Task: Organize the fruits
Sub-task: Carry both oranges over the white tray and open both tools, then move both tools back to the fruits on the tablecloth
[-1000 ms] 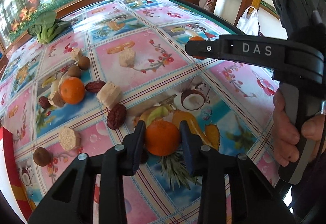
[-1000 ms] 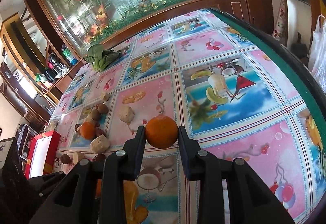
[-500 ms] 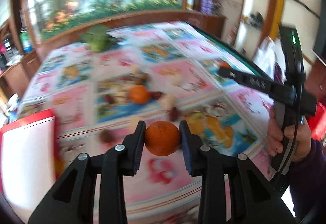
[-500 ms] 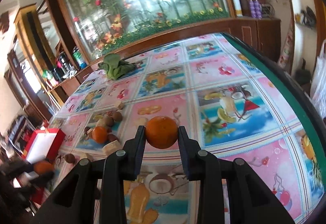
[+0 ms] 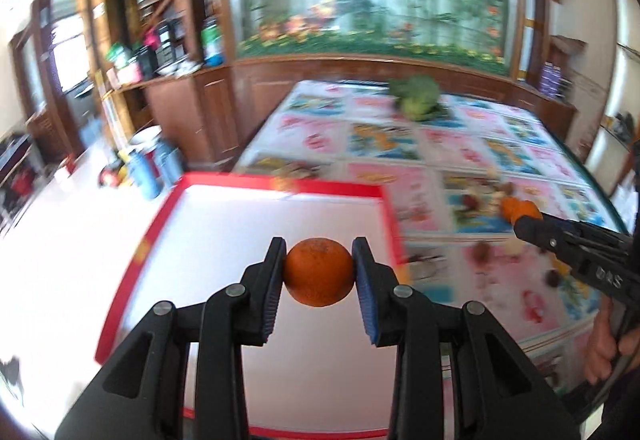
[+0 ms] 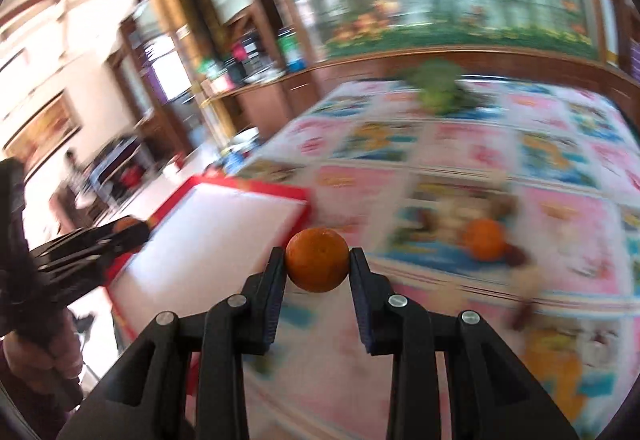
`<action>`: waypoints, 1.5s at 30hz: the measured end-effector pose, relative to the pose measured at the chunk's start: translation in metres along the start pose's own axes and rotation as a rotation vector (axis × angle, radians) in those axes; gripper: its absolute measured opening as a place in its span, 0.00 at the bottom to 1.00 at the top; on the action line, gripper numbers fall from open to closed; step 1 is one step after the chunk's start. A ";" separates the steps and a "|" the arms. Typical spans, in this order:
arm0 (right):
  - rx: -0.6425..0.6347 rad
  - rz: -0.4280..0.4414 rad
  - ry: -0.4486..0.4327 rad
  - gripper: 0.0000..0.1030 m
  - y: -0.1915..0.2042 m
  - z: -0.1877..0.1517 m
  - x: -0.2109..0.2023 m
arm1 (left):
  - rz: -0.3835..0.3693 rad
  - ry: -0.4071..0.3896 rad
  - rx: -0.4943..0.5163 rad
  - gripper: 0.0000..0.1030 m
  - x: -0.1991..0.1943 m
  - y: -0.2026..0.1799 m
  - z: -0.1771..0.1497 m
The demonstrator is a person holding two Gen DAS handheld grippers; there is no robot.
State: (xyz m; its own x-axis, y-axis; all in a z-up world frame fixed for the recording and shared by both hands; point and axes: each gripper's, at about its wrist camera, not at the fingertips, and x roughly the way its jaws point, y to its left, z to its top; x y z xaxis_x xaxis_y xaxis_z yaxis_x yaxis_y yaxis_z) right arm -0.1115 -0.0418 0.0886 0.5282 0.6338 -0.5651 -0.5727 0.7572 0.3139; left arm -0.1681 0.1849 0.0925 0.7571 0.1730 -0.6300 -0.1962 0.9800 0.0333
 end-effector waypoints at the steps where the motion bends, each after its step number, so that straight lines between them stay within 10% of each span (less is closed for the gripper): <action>1: -0.025 0.021 0.016 0.30 0.014 0.002 0.010 | 0.018 0.009 -0.006 0.35 0.003 0.008 -0.002; 24: -0.155 0.066 0.347 0.38 0.106 -0.034 0.106 | 0.164 0.218 -0.075 0.43 0.041 0.064 -0.053; 26: -0.155 0.057 0.329 0.45 0.104 -0.033 0.100 | 0.180 0.213 -0.072 0.64 0.040 0.063 -0.051; 35: -0.145 0.046 0.110 0.57 0.068 -0.021 0.036 | 0.140 0.100 -0.029 0.82 0.009 0.037 -0.030; 45: 0.052 -0.120 0.005 0.57 -0.036 -0.022 -0.024 | -0.012 0.086 0.116 0.84 -0.001 -0.037 -0.027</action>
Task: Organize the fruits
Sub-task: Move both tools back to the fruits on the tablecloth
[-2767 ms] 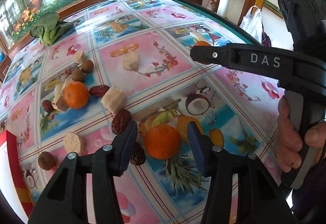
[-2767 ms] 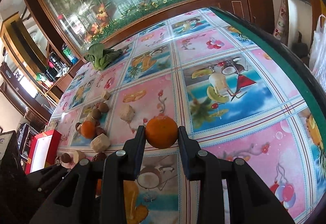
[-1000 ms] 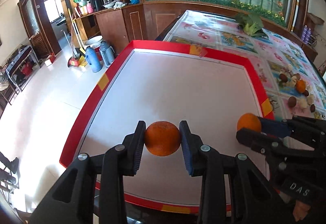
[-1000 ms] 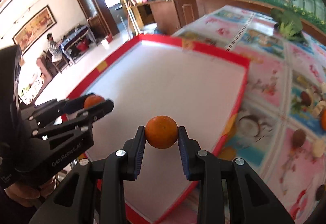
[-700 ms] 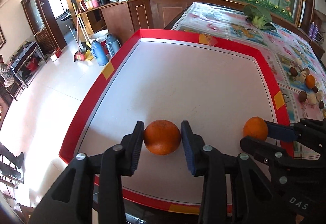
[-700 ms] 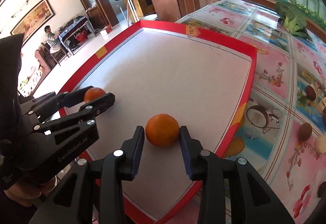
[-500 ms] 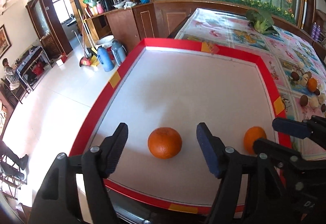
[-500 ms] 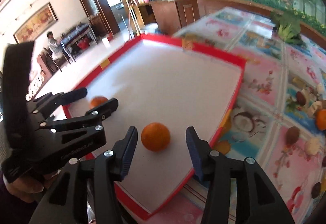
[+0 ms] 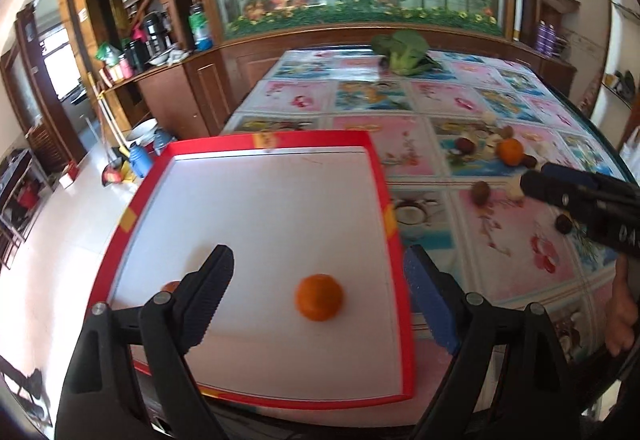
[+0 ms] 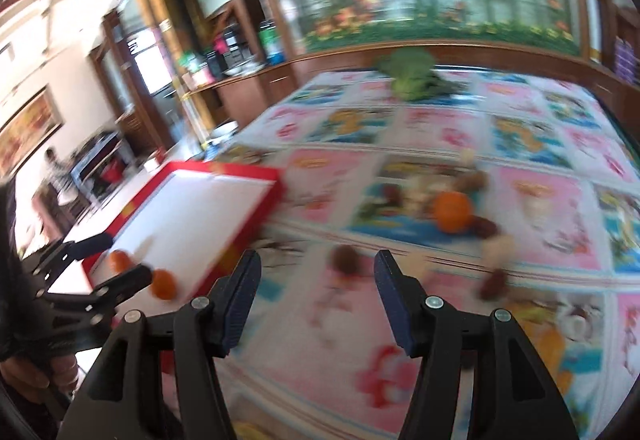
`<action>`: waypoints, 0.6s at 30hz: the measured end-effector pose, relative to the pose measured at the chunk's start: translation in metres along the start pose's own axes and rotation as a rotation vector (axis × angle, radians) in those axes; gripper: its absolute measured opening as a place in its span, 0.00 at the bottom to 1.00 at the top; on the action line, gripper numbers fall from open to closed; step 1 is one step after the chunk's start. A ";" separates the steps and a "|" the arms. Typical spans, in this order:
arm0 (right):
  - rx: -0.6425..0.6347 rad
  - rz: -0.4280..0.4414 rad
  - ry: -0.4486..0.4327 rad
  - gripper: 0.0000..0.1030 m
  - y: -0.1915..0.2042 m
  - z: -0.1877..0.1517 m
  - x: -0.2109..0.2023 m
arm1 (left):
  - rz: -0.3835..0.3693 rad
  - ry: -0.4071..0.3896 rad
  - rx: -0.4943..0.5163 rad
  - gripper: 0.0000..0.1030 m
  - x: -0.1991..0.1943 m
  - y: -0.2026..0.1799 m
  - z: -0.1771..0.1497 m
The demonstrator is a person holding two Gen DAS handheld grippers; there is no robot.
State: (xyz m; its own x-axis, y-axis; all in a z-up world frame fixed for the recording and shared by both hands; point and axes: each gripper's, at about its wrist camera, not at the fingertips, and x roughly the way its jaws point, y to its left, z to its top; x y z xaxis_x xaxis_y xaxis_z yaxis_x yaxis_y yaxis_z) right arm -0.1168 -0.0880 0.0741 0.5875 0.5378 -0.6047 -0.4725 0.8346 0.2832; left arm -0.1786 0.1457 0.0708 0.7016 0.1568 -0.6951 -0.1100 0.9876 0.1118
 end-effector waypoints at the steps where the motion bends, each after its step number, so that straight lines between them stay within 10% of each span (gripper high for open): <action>1: 0.020 -0.014 -0.006 0.57 -0.010 -0.001 -0.005 | -0.006 0.003 0.008 0.84 0.001 -0.005 0.000; 18: 0.045 -0.112 0.134 0.50 -0.064 -0.040 -0.026 | -0.132 0.061 0.133 0.85 0.004 -0.077 -0.003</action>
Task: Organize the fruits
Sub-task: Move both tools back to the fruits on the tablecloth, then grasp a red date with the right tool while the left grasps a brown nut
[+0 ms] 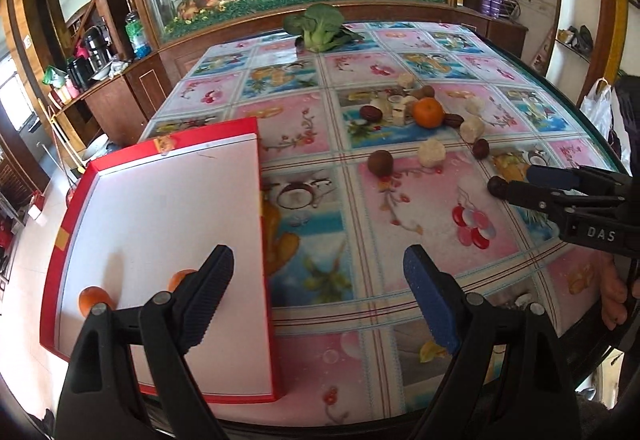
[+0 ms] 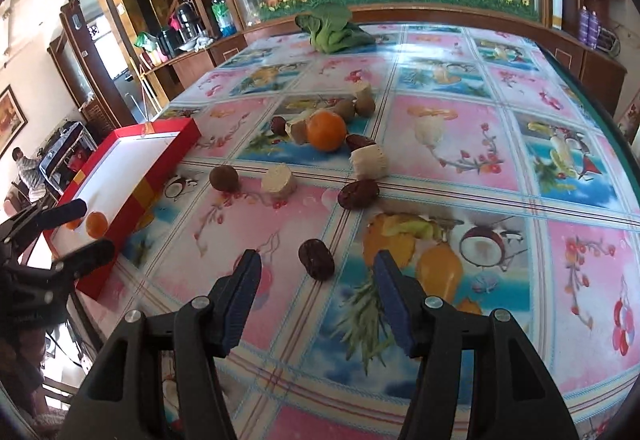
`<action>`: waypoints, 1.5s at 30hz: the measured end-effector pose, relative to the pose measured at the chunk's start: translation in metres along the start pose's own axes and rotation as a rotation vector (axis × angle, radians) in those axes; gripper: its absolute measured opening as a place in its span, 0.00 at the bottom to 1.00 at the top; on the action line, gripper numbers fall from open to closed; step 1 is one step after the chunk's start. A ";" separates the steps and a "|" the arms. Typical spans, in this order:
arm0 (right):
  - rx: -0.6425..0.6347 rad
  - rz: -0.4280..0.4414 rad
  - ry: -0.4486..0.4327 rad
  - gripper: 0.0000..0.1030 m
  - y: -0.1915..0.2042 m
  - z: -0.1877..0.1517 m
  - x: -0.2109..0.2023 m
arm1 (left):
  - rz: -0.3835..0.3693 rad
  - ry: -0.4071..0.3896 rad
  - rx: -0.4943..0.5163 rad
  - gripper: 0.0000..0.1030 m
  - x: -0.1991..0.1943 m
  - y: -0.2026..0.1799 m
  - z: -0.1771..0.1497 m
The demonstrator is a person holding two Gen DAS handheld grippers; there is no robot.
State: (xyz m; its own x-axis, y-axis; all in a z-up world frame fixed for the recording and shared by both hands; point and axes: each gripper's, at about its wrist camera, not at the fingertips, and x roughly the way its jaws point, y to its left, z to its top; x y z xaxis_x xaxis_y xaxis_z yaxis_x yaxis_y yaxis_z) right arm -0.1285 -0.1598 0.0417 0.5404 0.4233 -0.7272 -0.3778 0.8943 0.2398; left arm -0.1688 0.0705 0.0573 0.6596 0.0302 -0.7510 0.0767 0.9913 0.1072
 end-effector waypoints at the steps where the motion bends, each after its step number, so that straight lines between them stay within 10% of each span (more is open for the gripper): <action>1: -0.001 0.002 0.009 0.46 0.001 0.002 0.004 | -0.001 0.001 0.004 0.85 0.001 -0.002 0.002; 7: 0.004 0.023 0.064 0.24 0.007 0.006 0.021 | 0.016 0.003 0.043 0.85 0.013 -0.011 0.022; 22: 0.061 0.067 0.068 0.21 -0.003 0.005 0.021 | -0.038 0.145 -0.008 0.83 0.090 -0.026 0.065; 39: 0.057 0.058 0.066 0.21 -0.001 0.005 0.021 | -0.131 0.144 0.011 0.24 0.107 -0.036 0.068; 45: 0.028 0.025 0.064 0.15 0.008 0.004 0.022 | -0.141 0.096 -0.001 0.24 0.084 -0.031 0.060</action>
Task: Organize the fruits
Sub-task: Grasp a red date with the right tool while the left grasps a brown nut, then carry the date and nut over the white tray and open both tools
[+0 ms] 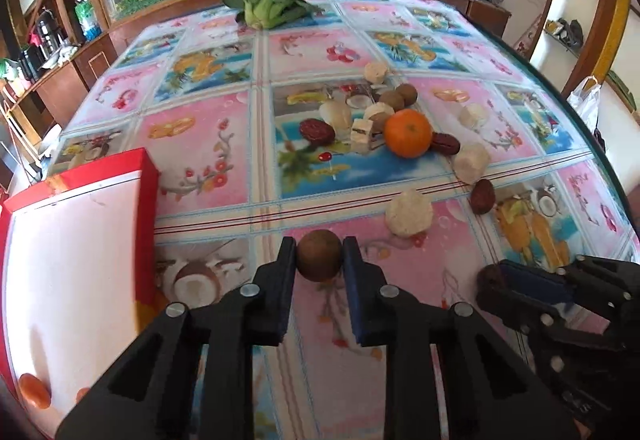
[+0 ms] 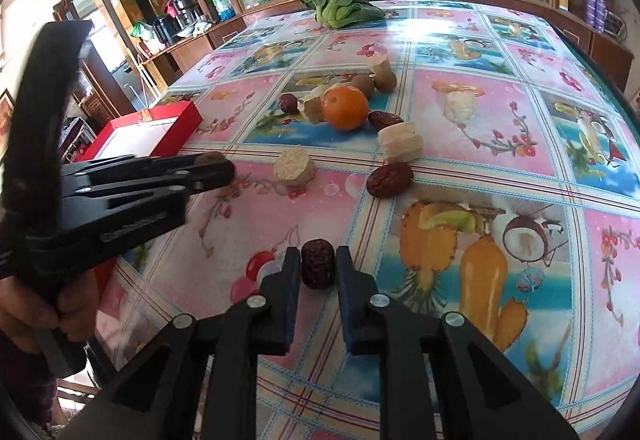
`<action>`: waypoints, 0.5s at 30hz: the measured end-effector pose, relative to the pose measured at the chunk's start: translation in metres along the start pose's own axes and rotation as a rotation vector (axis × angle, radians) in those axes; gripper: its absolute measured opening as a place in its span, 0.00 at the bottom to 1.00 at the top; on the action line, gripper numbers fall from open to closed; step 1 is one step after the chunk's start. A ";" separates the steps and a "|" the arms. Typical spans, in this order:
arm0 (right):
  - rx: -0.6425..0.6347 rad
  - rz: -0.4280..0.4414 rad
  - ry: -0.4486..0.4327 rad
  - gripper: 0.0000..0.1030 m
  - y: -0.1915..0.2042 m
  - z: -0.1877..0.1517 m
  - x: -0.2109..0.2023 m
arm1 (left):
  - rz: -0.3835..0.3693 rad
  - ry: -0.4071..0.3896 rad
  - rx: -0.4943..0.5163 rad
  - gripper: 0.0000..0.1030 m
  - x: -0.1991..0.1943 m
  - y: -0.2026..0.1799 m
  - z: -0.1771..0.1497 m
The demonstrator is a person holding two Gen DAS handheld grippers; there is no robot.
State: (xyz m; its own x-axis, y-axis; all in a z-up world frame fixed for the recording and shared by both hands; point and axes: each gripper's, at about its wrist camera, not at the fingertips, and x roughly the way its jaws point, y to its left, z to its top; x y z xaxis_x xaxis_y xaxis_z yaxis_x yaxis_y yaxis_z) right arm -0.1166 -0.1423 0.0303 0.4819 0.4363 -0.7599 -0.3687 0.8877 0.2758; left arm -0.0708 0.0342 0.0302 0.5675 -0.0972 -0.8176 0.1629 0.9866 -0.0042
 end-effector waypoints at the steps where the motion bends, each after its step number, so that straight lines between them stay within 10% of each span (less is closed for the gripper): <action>1: 0.005 0.010 -0.002 0.15 0.000 0.000 0.000 | -0.005 -0.010 -0.007 0.24 -0.005 0.002 -0.001; 15: -0.114 0.050 -0.088 0.14 0.064 0.020 -0.005 | 0.090 -0.189 -0.135 0.24 -0.099 0.075 -0.044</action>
State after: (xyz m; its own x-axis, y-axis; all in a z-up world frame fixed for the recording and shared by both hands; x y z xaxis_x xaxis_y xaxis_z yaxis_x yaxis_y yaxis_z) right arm -0.1271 -0.0850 0.0635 0.5271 0.4949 -0.6909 -0.4789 0.8445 0.2395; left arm -0.1505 0.1236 0.0849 0.7176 -0.0181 -0.6962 0.0027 0.9997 -0.0233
